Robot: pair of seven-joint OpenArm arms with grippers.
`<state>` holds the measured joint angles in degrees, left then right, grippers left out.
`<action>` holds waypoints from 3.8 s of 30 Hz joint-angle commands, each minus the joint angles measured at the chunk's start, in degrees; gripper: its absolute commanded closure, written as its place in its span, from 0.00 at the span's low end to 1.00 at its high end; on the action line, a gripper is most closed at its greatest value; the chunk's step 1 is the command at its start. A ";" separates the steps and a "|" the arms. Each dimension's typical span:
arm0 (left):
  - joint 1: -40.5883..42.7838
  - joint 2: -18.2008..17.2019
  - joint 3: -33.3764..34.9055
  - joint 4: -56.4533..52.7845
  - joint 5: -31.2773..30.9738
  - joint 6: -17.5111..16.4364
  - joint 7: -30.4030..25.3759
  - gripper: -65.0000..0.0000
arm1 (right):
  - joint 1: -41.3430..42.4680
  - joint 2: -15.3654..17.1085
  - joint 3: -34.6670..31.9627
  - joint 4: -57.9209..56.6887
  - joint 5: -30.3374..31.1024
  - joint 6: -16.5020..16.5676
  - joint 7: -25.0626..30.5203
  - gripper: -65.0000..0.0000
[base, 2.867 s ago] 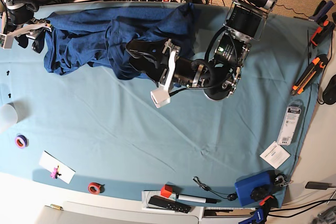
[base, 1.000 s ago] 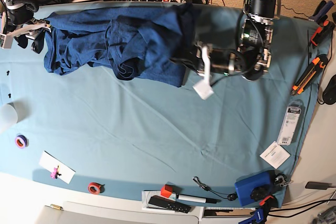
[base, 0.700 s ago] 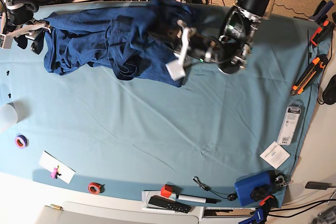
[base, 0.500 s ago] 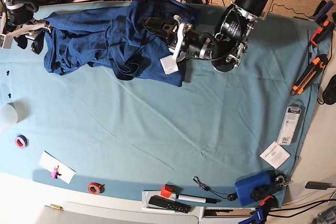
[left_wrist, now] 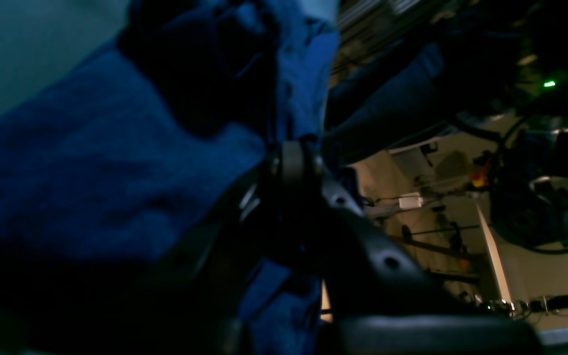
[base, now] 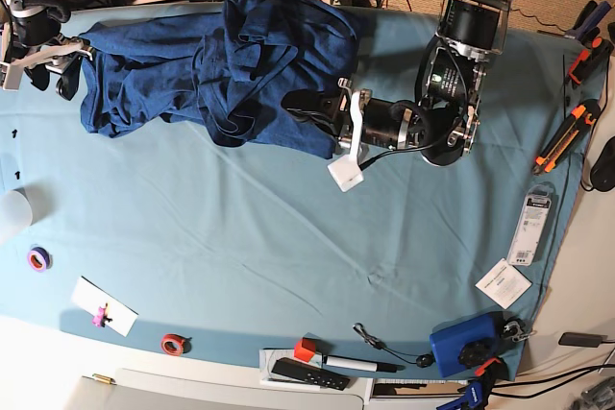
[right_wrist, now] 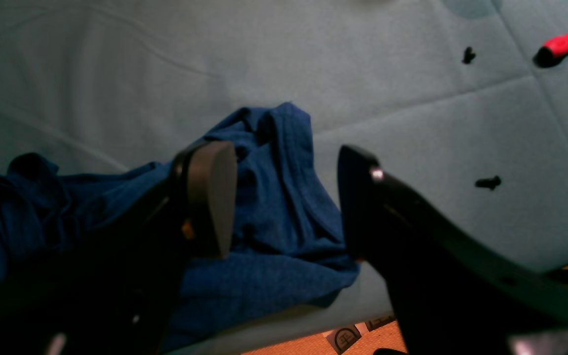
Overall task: Layout the t-shirt on the table in an organized manner, then fold the t-shirt properly
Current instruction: 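Grasp the folded fabric with the left gripper and push it toward the right gripper, then press and tuck the folded fabric with the left gripper onto the shirt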
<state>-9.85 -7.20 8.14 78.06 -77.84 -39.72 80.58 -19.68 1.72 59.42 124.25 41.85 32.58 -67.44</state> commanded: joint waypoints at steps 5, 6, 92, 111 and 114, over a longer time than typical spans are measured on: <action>-0.66 -0.46 0.04 1.22 -1.81 -0.28 -0.58 1.00 | 0.00 0.66 0.26 0.94 0.74 -0.07 1.62 0.50; -0.46 -0.52 0.04 1.57 -1.79 -0.28 -0.58 1.00 | 0.00 0.68 0.26 0.94 0.72 -0.07 1.60 0.50; 2.73 -1.68 10.97 18.49 23.74 -0.28 -2.51 1.00 | 0.00 0.66 0.26 0.94 0.76 -0.07 1.92 0.50; 2.64 1.22 28.15 18.45 39.32 0.11 -20.68 1.00 | 0.00 0.66 0.26 0.94 0.76 -0.04 1.90 0.50; 1.68 3.37 28.06 18.45 39.34 0.07 -20.68 1.00 | 0.00 0.66 0.26 0.94 0.76 -0.04 1.90 0.50</action>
<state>-7.40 -4.40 36.32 95.57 -37.47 -39.46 61.19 -19.68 1.72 59.42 124.25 41.85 32.58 -67.20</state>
